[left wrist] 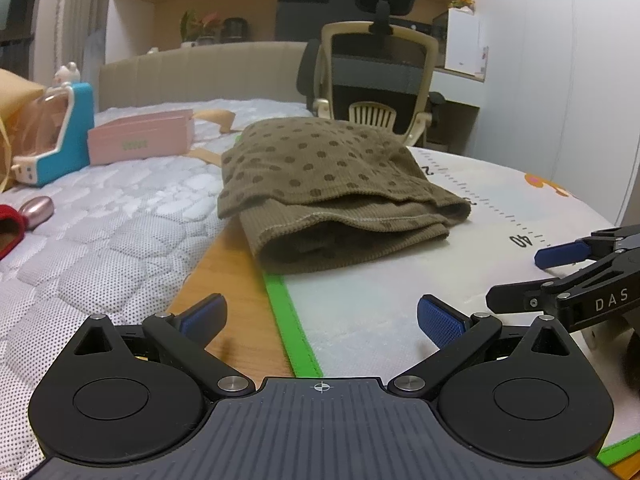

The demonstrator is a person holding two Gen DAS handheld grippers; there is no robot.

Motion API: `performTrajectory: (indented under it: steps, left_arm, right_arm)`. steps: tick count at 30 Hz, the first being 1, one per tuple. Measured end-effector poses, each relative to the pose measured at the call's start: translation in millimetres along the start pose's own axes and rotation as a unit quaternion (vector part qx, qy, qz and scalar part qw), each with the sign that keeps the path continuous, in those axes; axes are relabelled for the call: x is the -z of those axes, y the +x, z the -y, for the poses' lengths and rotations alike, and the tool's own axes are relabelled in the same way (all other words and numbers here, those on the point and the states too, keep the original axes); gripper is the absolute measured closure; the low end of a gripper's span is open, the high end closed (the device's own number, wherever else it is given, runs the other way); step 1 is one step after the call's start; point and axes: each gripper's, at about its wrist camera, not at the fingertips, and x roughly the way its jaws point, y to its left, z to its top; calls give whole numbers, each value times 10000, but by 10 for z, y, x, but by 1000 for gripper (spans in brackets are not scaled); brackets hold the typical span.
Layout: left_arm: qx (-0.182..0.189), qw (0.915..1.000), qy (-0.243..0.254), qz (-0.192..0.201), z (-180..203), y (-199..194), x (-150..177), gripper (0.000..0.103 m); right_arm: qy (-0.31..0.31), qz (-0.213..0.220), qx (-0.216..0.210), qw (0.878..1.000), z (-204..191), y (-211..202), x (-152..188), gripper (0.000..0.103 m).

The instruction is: Fold clothes

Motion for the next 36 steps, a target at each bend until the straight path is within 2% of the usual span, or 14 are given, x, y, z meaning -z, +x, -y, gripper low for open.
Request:
performTrajectory:
  steps: [29, 36]
  left_arm:
    - [-12, 10000, -30, -37, -12, 7, 7, 0]
    - [1, 10000, -23, -24, -7, 7, 9, 0]
  right_arm:
    - [14, 9, -24, 10000, 25, 1, 2, 0]
    - [-215, -79, 321, 9992, -103, 13, 28, 0]
